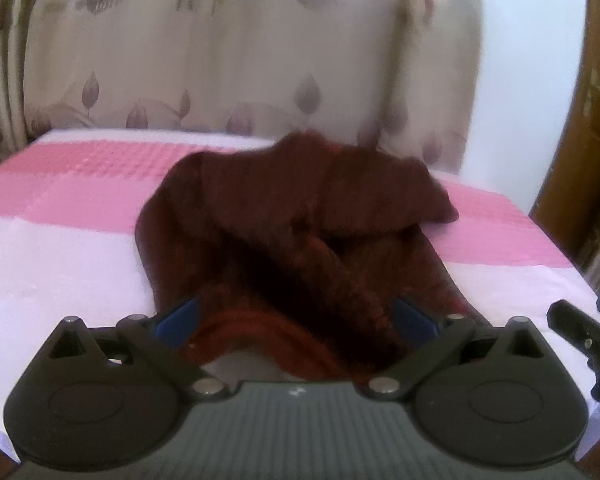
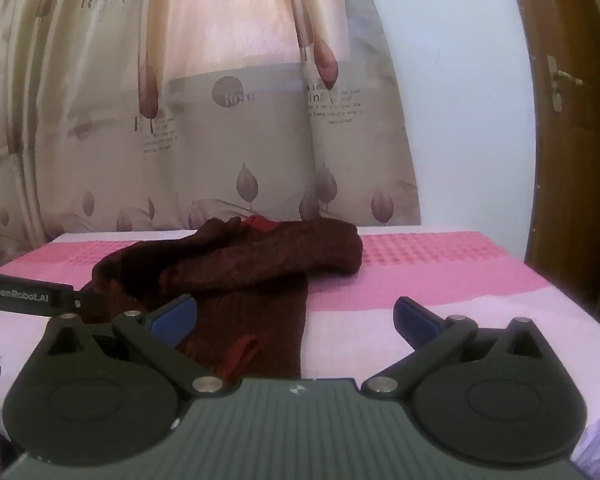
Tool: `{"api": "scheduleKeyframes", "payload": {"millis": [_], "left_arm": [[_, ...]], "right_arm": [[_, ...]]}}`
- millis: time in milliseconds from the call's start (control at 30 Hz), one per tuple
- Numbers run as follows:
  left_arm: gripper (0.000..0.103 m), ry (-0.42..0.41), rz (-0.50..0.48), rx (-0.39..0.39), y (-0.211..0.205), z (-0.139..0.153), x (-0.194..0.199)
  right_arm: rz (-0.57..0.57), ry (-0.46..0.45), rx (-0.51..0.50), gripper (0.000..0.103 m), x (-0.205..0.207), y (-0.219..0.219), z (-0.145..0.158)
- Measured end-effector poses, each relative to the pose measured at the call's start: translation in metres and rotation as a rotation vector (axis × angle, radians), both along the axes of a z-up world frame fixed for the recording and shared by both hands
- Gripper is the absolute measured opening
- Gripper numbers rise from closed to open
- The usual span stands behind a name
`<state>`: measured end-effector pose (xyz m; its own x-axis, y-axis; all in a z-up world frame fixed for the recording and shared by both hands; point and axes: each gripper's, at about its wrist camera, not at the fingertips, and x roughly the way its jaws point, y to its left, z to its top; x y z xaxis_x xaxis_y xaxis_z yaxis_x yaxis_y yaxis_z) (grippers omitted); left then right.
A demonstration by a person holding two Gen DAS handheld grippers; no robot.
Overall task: Fold small clothes
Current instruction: 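Lower the left gripper onto the maroon sweater and grasp its sleeve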
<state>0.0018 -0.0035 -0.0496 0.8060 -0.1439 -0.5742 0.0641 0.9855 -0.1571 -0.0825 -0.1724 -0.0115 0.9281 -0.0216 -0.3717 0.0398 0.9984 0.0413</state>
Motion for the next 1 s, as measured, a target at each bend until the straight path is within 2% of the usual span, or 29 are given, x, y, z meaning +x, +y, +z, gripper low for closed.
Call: {"api": "scheduleKeyframes", "payload": {"millis": [267, 567, 600, 667, 700, 733, 833, 1000], "left_arm": [[0.103, 0.007, -0.006, -0.081, -0.002, 0.002, 0.020], [0.102, 0.057, -0.011, -0.040, -0.018, -0.010, 0.041], [0.098, 0.057, -0.015, -0.033, -0.020, -0.011, 0.042], [0.069, 0.071, -0.030, -0.022, -0.022, -0.015, 0.046], [0.028, 0.094, -0.040, -0.004, -0.024, -0.017, 0.049], [0.015, 0.124, -0.044, 0.013, -0.025, -0.019, 0.053], [0.015, 0.119, -0.021, 0.040, -0.022, -0.013, 0.054], [0.015, 0.050, 0.017, 0.101, -0.007, 0.024, 0.060]], "right_arm": [[-0.009, 0.020, 0.015, 0.103, 0.003, -0.006, -0.005], [-0.017, 0.037, 0.030, 0.103, 0.012, -0.015, -0.006], [-0.019, 0.040, 0.033, 0.103, 0.014, -0.016, -0.007], [-0.021, 0.046, 0.040, 0.103, 0.017, -0.019, -0.008], [-0.021, 0.050, 0.042, 0.103, 0.018, -0.020, -0.009], [-0.020, 0.051, 0.041, 0.103, 0.019, -0.020, -0.010], [-0.019, 0.054, 0.037, 0.103, 0.022, -0.020, -0.010], [-0.021, 0.039, 0.022, 0.103, 0.028, -0.022, -0.005]]}}
